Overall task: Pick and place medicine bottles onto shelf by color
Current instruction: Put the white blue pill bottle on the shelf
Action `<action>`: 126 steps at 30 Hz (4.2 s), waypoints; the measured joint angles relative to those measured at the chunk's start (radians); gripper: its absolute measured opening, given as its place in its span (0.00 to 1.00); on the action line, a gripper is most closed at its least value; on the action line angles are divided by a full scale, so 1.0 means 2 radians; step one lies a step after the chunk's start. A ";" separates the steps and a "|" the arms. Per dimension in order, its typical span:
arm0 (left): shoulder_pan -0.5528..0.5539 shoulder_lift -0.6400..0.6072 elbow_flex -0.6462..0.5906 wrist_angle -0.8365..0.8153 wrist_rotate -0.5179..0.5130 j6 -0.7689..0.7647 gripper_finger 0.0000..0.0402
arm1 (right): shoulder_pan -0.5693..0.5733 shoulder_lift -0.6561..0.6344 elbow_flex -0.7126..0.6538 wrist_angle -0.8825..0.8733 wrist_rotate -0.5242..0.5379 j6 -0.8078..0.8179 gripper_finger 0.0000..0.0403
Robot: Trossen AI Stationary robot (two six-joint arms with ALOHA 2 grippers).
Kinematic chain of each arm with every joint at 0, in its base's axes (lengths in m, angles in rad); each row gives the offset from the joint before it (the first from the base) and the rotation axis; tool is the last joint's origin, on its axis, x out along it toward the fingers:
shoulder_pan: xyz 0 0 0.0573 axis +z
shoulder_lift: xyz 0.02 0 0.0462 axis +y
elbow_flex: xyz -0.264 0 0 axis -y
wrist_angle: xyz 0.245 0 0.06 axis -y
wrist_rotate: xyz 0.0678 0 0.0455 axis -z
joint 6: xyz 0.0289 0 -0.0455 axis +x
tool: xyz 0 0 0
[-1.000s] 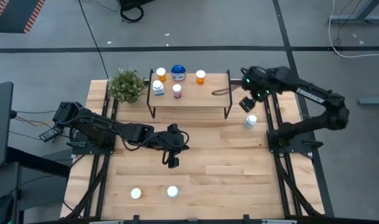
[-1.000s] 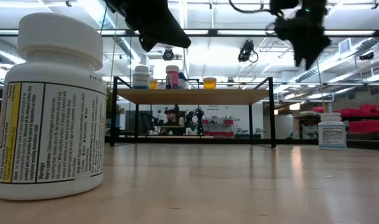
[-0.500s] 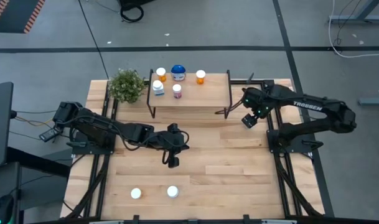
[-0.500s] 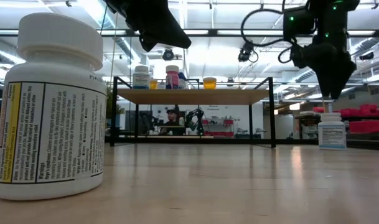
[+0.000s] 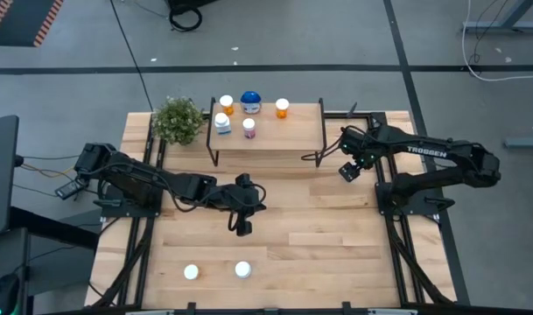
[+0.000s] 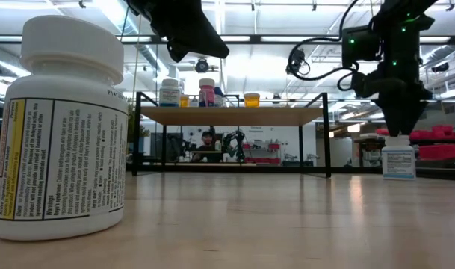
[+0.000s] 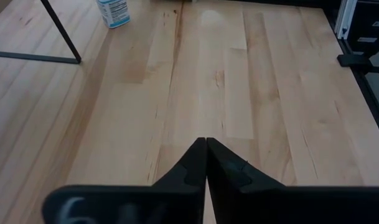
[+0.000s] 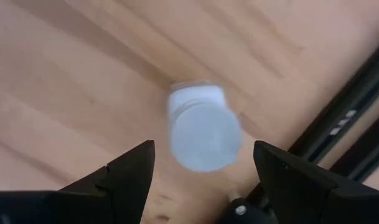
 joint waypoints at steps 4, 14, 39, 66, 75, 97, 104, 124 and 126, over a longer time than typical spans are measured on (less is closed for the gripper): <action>0.000 0.000 0.000 0.000 0.000 -0.001 0.05 | -0.008 0.000 -0.001 0.006 0.011 -0.003 0.70; 0.000 0.000 0.000 0.000 0.000 -0.001 0.03 | -0.010 0.001 -0.001 0.030 0.011 -0.008 0.67; 0.000 0.000 0.000 0.000 0.000 0.000 0.04 | -0.010 0.002 -0.030 0.055 -0.001 -0.009 0.65; -0.001 0.000 0.000 0.000 0.000 -0.001 0.05 | -0.010 0.002 -0.017 0.013 -0.026 -0.015 0.48; -0.001 0.000 0.000 0.000 0.000 -0.001 0.03 | 0.016 0.002 0.148 -0.075 -0.028 0.003 0.48; -0.001 0.000 0.000 0.000 0.000 0.000 0.04 | 0.089 0.219 0.511 -0.177 0.026 -0.056 0.48; -0.001 0.000 0.000 0.000 0.000 -0.001 0.05 | 0.070 0.280 0.545 -0.155 0.034 -0.102 0.48; -0.010 0.000 0.000 0.012 0.000 -0.004 0.04 | 0.026 0.333 0.545 -0.075 -0.004 -0.166 0.48; -0.010 0.000 0.000 0.012 0.000 -0.004 0.03 | 0.026 0.332 0.545 -0.075 -0.004 -0.167 0.49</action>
